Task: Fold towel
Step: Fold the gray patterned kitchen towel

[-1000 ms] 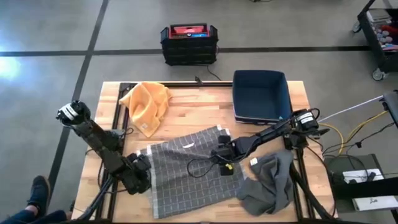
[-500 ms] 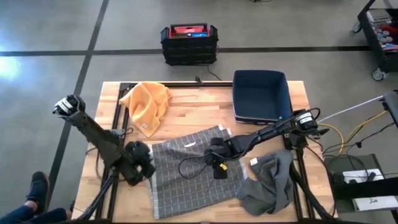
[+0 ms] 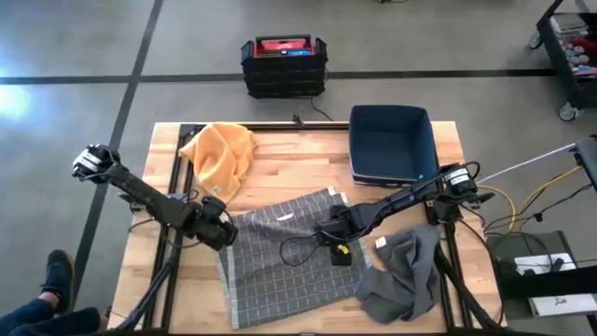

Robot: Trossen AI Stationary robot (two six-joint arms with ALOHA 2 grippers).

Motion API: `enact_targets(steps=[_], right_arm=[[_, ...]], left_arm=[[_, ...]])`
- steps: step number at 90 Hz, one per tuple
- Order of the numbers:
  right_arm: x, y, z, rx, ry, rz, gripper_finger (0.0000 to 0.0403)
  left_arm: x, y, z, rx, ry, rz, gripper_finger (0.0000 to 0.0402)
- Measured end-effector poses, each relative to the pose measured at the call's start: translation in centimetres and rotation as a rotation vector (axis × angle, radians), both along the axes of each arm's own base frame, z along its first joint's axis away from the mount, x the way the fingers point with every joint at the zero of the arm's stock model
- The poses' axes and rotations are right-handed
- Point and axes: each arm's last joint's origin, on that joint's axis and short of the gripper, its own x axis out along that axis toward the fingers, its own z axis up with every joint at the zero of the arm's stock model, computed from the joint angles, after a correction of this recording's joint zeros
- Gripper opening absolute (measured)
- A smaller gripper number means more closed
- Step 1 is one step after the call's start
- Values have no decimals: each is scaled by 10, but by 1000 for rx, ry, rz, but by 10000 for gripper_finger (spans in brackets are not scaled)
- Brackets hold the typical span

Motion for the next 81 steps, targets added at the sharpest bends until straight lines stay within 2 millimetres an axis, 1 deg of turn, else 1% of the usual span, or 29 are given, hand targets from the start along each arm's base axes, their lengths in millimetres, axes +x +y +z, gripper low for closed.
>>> enact_targets(steps=[10, 18, 26, 34, 41, 48, 59, 66, 74, 81], right_arm=[[-1, 1, -3, 3, -18, 0, 216], [-2, 0, -4, 2, -20, 0, 218], [-2, 0, -4, 1, -19, 0, 220], [-2, 0, -4, 1, -20, 2, 220], [-2, 0, -5, 1, -22, 3, 217], [-2, 0, -5, 3, -29, 3, 213], [-1, 1, -5, 5, -38, 3, 209], [-1, 1, -5, 6, -38, 2, 208], [-1, 0, -5, 6, -37, 2, 210], [-1, 0, -5, 6, -38, 3, 213]], left_arm=[[0, 0, -13, -22, -70, -8, 226], [-2, 2, -15, -13, -83, -4, 206], [0, 1, -11, -2, -115, -6, 185], [6, -1, 1, 12, -181, -21, 166], [7, -1, 4, 33, -183, -47, 153], [8, -1, 5, 44, -188, -57, 144], [4, 1, -3, 49, -147, -62, 131], [2, 1, -5, 35, -126, -67, 118], [2, 1, -2, 29, -104, -71, 92], [4, -1, 8, 31, -100, -70, 58]])
